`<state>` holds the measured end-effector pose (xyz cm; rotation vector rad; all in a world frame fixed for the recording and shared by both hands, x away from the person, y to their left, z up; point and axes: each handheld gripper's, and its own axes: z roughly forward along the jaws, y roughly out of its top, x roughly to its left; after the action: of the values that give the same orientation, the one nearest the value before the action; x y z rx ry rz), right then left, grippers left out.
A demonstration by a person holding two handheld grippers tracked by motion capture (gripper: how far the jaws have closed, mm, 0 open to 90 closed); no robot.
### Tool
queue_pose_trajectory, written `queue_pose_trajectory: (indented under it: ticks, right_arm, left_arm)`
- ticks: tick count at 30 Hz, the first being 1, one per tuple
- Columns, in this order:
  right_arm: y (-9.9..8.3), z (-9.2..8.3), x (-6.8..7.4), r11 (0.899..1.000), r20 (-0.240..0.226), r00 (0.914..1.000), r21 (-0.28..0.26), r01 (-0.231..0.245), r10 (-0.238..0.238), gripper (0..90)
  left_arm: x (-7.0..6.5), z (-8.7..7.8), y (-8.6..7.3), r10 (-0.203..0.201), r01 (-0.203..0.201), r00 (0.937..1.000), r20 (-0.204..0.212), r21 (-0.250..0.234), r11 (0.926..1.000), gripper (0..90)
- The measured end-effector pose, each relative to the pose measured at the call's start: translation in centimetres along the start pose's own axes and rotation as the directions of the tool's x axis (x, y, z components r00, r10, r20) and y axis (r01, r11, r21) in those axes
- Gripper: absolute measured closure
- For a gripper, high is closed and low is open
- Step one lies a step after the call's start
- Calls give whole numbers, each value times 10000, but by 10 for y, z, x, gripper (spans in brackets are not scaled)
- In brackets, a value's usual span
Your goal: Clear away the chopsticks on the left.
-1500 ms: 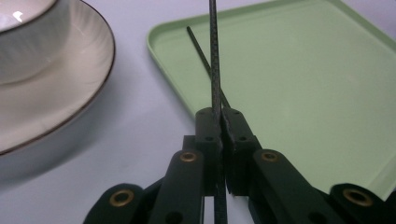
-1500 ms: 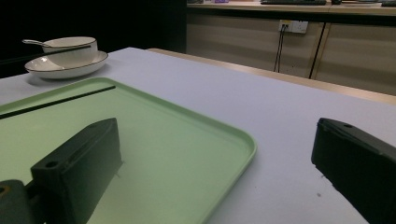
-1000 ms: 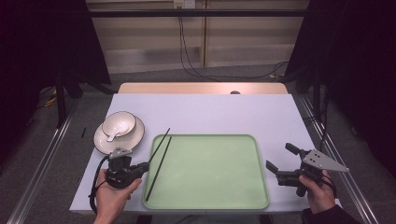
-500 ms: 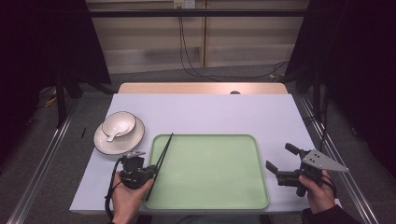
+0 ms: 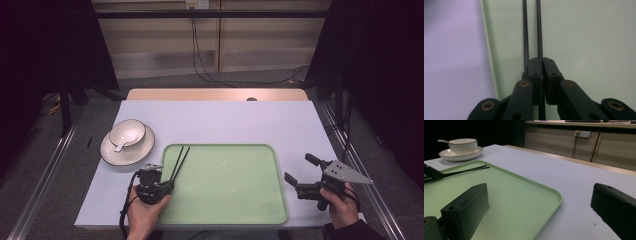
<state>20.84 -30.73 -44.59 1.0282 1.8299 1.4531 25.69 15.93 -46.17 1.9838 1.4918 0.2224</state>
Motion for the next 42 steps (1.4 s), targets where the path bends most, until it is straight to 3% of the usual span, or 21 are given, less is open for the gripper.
queue_pose_trajectory:
  ticks: [5, 9, 13, 17, 19, 23, 26, 27, 32, 35, 37, 38, 39, 40, 41, 42]
  right_arm:
    - [0, 0, 1, 10000, 6, 10000, -15, -28, 28, 14]
    - [0, 0, 1, 10000, 2, 10000, 2, -38, 38, 14]
    - [0, 0, 2, 10000, -69, 10000, 13, -43, 43, 17]
    - [0, 1, 2, 10000, -27, 10000, -38, -28, 28, 17]
    - [0, 1, 2, 10000, -31, 10000, -36, -37, 37, 17]
    - [0, 0, 2, 10000, -58, 10000, -30, -8, 8, 21]
    - [1, 0, 2, 10000, -97, 9999, -10, -56, 56, 21]
    - [0, 0, 2, 10000, -94, 10000, 13, -27, 27, 21]
    - [0, 0, 1, 10000, -57, 10000, -18, -30, 30, 21]
    - [0, 0, 1, 10000, -79, 10000, -43, -42, 42, 21]
    - [0, 0, 1, 10000, -86, 10000, -40, -51, 51, 21]
    - [0, 0, 1, 10000, -86, 10000, -40, -51, 51, 21]
    - [0, 0, 1, 10000, -68, 10000, -48, -45, 45, 21]
    - [1, 0, 1, 10000, -66, 10000, -54, -58, 58, 21]
    - [1, 0, 1, 10000, -66, 9999, -63, -76, 76, 21]
    - [1, 0, 1, 10000, -66, 9999, -63, -76, 76, 21]
  left_arm:
    - [-1, 1, 0, 183, -184, 9998, -108, -72, 9998, 854]
    - [-3, 1, -1, 574, -576, 9981, -200, -87, 9983, 847]
    - [-2, 1, 0, 643, -643, 9979, -27, -67, 9979, 824]
    - [-4, 1, 0, 985, -985, 9951, 48, -71, 9951, 772]
    - [-1, 0, 1, 1367, -1368, 9905, 136, 59, 9906, 771]
    - [2, -1, 1, 1524, -1527, 9881, 227, 84, 9882, 765]
    - [1, -1, 1, 1609, -1603, 9853, 577, -143, 9870, 703]
    - [0, -3, 2, 1732, -1714, 9817, 797, -289, 9848, 681]
    - [0, -8, 3, 1948, -1883, 9771, 854, -787, 9790, 613]
    - [1, -15, 5, 2341, -2209, 9670, 1006, -1266, 9670, 528]
    - [1, -21, 5, 2579, -2311, 9579, 1265, -1940, 9534, 424]
    - [1, -21, 5, 2579, -2311, 9579, 1265, -1940, 9534, 386]
    - [2, -24, 5, 2795, -2407, 9476, 1547, -2294, 9431, 347]
    - [2, -24, 5, 2795, -2407, 9476, 1547, -2294, 9431, 321]
    - [2, -27, 4, 2880, -2423, 9449, 1559, -2587, 9351, 284]
    - [2, -30, 5, 3129, -2615, 9374, 1527, -2846, 9223, 284]
